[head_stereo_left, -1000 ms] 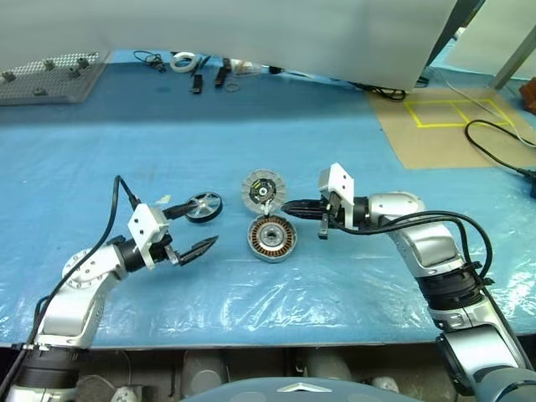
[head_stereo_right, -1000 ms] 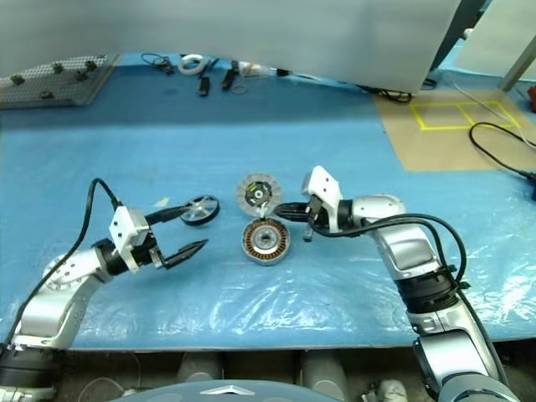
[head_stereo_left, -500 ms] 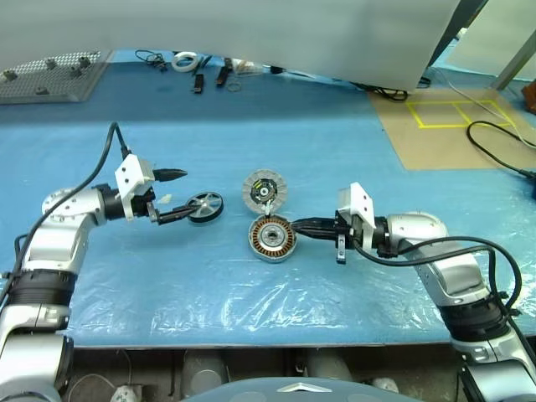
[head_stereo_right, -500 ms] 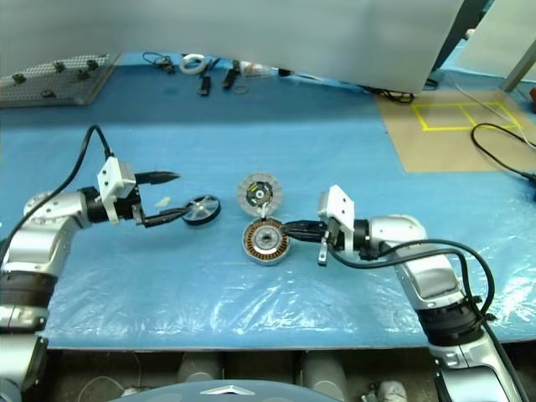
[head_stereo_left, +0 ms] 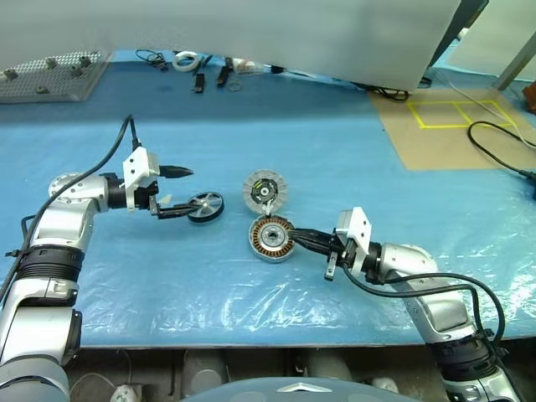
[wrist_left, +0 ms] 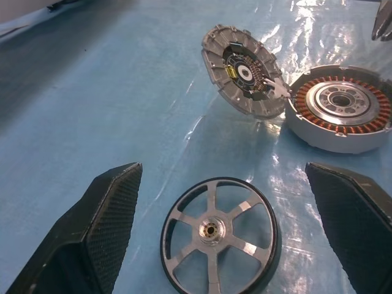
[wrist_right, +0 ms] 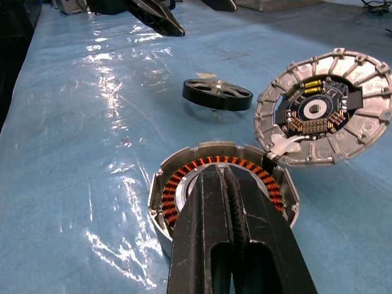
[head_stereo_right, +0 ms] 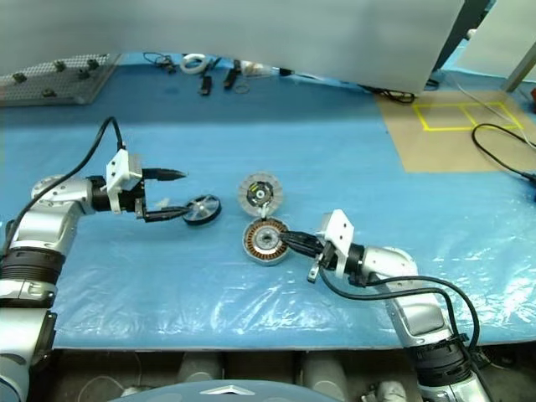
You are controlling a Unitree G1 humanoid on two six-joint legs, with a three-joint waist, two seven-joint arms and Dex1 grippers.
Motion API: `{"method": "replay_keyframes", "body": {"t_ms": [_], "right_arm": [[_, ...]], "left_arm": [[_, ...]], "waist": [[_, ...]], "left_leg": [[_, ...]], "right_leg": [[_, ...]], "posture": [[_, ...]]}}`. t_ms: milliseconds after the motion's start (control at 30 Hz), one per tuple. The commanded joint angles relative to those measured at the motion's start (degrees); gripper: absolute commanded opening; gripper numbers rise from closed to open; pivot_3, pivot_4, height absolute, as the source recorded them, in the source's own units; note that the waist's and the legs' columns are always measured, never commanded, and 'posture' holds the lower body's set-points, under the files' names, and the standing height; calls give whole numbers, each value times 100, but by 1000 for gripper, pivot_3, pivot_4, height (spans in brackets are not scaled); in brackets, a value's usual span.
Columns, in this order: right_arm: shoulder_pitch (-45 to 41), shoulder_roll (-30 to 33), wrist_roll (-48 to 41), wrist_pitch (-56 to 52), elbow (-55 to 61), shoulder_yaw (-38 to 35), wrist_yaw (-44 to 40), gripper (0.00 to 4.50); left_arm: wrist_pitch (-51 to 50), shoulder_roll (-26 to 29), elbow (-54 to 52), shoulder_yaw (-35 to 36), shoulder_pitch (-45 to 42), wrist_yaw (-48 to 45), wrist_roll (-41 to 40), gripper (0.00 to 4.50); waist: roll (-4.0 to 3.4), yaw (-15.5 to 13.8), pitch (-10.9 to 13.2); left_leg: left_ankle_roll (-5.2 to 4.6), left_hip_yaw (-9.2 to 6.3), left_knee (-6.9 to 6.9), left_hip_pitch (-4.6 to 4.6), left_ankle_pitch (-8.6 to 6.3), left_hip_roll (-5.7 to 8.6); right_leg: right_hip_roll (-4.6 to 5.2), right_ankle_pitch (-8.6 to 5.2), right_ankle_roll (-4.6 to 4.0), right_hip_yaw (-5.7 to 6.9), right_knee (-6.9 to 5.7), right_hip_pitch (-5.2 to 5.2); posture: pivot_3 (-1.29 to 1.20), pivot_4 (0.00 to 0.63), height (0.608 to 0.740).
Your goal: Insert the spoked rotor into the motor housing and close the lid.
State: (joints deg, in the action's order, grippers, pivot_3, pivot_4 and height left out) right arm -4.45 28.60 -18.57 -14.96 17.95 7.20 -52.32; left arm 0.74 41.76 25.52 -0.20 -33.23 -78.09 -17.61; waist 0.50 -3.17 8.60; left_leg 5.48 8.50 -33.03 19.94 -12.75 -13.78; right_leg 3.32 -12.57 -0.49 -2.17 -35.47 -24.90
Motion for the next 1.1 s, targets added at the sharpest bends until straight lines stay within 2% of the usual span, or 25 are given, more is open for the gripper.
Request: {"method": "replay_keyframes", "body": {"t_ms": [33,233,333,467,867,1100], "right_arm": [[0,186,-301,-242,577,-323,98,25],[172,509,-739,-1102,1527,-604,479,25],[89,511,-942,-1659,2065,-575,854,25],[-217,371,-965,-2106,2230,-356,1268,25],[314,443,-548,-620,643,-568,596,25],[160,346,-407,-619,518,-342,668,25]], "left_arm": [[144,70,183,-20,-166,-157,118,4500],[723,-190,983,-332,-665,-191,601,4500],[1002,-363,1507,-422,-909,-146,820,4500],[1339,-577,2129,-487,-1235,-87,1044,4500],[1744,-754,3021,-695,-1699,-60,1647,4500],[1803,-934,3027,-675,-1755,-13,1676,4500]], "waist": [[1,-31,0],[3,-136,2],[5,-157,3],[10,-147,5],[17,-224,10],[17,-231,11]], "left_leg": [[0,0,0,0,0,0],[1,-1,1,-1,0,0],[1,-3,1,0,0,1],[3,-3,1,-3,1,1],[4,-9,5,9,0,1],[3,-11,2,8,0,2]], "right_leg": [[0,1,2,0,1,0],[0,6,10,0,2,0],[-1,7,12,0,2,3],[-2,9,15,-1,1,3],[2,10,17,11,6,3],[4,10,17,12,3,4]], "posture": [[0,150,740],[0,150,740],[0,150,740],[0,150,740],[0,150,740],[0,150,740]]}}
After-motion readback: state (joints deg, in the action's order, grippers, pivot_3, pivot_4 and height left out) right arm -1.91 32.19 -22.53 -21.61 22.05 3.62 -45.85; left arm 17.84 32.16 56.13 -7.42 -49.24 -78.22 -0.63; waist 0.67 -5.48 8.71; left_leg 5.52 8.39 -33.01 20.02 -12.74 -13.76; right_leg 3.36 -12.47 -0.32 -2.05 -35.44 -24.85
